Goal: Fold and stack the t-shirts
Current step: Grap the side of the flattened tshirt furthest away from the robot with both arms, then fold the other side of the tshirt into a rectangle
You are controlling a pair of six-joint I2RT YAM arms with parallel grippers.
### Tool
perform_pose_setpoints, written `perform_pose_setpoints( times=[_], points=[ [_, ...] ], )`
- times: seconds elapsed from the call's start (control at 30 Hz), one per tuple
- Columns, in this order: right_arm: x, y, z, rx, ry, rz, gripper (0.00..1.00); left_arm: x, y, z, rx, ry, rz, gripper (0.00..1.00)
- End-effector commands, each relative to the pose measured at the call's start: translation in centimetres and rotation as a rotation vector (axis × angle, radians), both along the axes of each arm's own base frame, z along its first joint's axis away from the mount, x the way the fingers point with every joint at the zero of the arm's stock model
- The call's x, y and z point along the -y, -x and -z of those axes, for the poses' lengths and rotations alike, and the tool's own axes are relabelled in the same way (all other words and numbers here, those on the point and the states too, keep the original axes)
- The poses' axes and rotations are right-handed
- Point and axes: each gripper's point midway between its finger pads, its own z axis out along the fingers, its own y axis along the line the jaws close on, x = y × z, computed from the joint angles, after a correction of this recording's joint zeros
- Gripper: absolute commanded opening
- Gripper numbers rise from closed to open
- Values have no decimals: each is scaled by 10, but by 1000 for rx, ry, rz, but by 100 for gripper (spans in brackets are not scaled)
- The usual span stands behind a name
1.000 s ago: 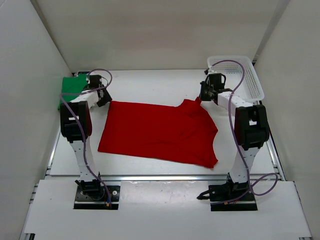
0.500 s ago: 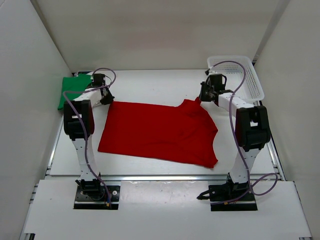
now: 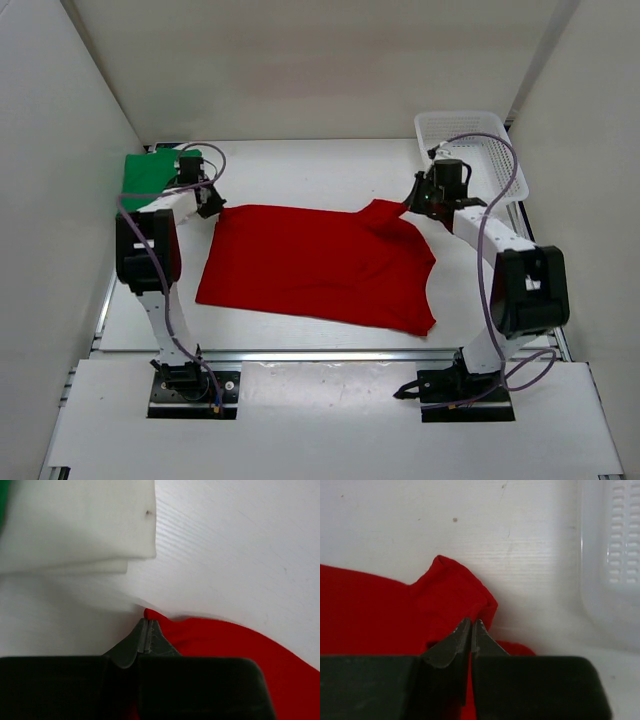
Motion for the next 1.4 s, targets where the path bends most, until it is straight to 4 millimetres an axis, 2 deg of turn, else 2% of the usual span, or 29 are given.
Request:
perform_pose_setpoints(
  times=[0.0,0.03,0.07,0.1,0.13,0.2,0.23,0.27,0.3,0.37,0.4,0.5,0.67,0.7,0.83,0.9,0.93,0.97,1.03,1.1,1.13,1.2,1.27,1.33,1.37],
  points=[
    [-5,19,-33,85,-61,18,0,-8,-3,-74,189,55,-34,0],
    [-5,34,-30,79,-62,31,0,-9,2,-85,222,77,-39,0],
    [-4,49,-32,79,-60,37,0,-8,14,-74,192,98,-50,0],
    [2,56,-42,104,-69,61,0,-13,21,-82,214,108,-62,0],
    [1,71,-29,71,-72,55,0,-15,26,-95,245,119,-66,0],
    [7,95,-35,98,-85,74,0,-17,46,-91,248,141,-84,0],
    [8,101,-38,104,-86,75,0,-23,51,-104,292,137,-97,0],
    [8,113,-39,103,-83,73,0,-31,60,-98,285,148,-124,0],
    [12,121,-44,129,-79,76,0,-26,72,-98,288,164,-122,0],
    [14,136,-44,118,-60,61,0,-31,86,-106,330,186,-142,0],
    [15,143,-51,144,-47,54,0,-30,93,-100,326,193,-146,0],
    [0,172,-44,143,-25,-20,0,-27,111,-97,332,191,-150,0],
    [-8,211,-24,67,50,-11,0,-28,133,-86,309,196,-166,0],
    [-11,215,-24,57,38,-12,0,-27,136,-82,299,189,-165,0],
    [-8,239,4,-72,-4,-8,0,-28,143,-77,287,196,-168,2],
    [-10,249,13,-104,-42,-9,0,-26,148,-71,277,193,-162,13],
    [-16,254,8,-87,-74,-15,0,-28,150,-68,264,186,-162,21],
    [-15,257,5,-76,-64,-9,2,-28,153,-65,252,197,-179,25],
    [-16,264,5,-97,-62,7,3,-28,153,-66,266,252,-190,36],
    [-24,275,7,-137,-84,-44,9,-35,154,-73,298,279,-225,43],
    [-27,278,5,-141,-83,-55,12,-39,154,-77,314,281,-243,43],
    [-22,281,-2,-118,-69,-47,24,-36,152,-88,345,284,-233,41],
    [-23,277,-10,-84,-53,-66,29,-28,149,-96,366,267,-208,39],
    [-31,266,-15,-73,-83,-99,19,-8,149,-101,387,280,-165,38],
    [-32,256,-9,-84,-78,-97,14,-3,146,-107,418,289,-154,38]
  ],
)
